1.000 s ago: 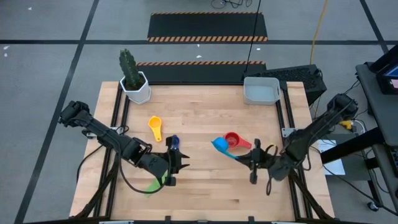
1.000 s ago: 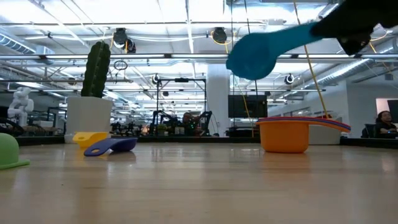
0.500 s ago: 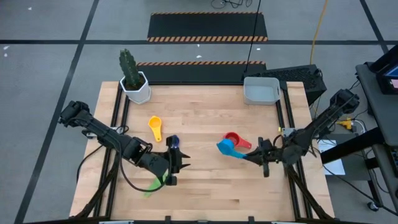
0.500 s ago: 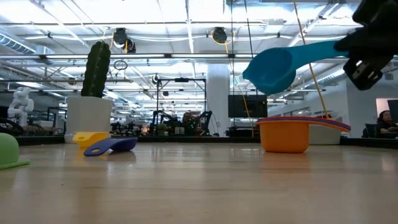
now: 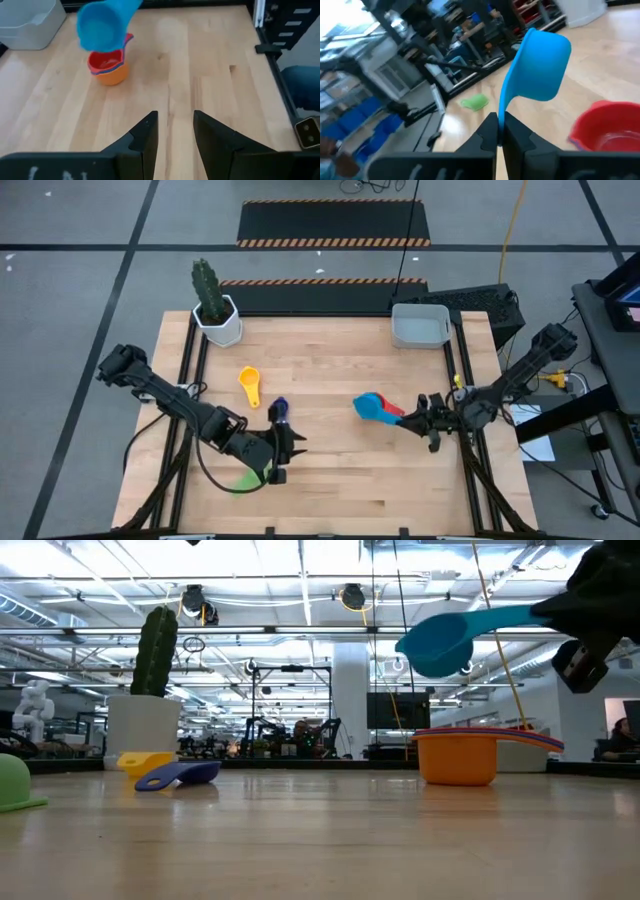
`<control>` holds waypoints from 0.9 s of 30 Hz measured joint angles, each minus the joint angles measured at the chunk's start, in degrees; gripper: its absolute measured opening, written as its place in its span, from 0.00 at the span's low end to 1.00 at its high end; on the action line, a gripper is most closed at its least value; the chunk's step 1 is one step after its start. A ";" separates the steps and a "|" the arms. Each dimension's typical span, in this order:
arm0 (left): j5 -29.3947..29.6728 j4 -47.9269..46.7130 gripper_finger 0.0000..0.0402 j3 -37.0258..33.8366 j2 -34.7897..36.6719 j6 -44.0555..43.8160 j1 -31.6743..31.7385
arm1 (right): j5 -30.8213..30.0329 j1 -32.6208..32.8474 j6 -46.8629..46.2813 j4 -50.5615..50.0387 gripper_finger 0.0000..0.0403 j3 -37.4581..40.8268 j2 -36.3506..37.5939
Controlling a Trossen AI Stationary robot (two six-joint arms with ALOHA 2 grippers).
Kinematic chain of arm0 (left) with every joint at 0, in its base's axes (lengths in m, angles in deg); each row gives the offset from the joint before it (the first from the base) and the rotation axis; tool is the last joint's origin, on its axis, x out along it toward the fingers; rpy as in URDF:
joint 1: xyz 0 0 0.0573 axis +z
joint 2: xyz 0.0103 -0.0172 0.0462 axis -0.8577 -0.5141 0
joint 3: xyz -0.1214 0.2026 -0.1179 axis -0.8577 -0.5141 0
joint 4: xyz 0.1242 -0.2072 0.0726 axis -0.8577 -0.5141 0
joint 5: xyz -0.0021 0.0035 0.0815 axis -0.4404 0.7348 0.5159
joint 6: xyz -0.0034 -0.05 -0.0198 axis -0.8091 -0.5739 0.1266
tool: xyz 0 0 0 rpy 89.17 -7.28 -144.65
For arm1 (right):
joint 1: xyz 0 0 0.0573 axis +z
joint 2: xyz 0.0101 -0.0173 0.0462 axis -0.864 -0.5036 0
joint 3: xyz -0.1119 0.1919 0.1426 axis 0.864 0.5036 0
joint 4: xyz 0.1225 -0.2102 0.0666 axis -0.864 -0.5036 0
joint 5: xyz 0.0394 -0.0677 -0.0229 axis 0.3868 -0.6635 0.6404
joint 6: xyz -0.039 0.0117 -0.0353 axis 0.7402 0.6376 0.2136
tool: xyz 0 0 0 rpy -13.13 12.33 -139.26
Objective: Nest measuring cups in basket
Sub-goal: Stack the light blue measuring cup on top of the red measuring cup
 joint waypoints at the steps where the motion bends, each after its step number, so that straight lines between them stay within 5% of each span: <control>1: -0.01 0.06 0.32 0.03 -0.44 0.02 0.00 | -0.04 -0.30 -0.70 0.06 0.00 0.02 0.04; 13: -1.14 1.39 0.32 0.00 -1.53 0.63 0.76 | 4.83 -3.69 -7.61 -15.36 0.00 -5.51 -0.17; 27: -1.95 1.59 0.32 0.00 -1.53 0.92 -0.20 | 5.79 -5.18 -9.21 -21.34 0.00 -5.58 3.75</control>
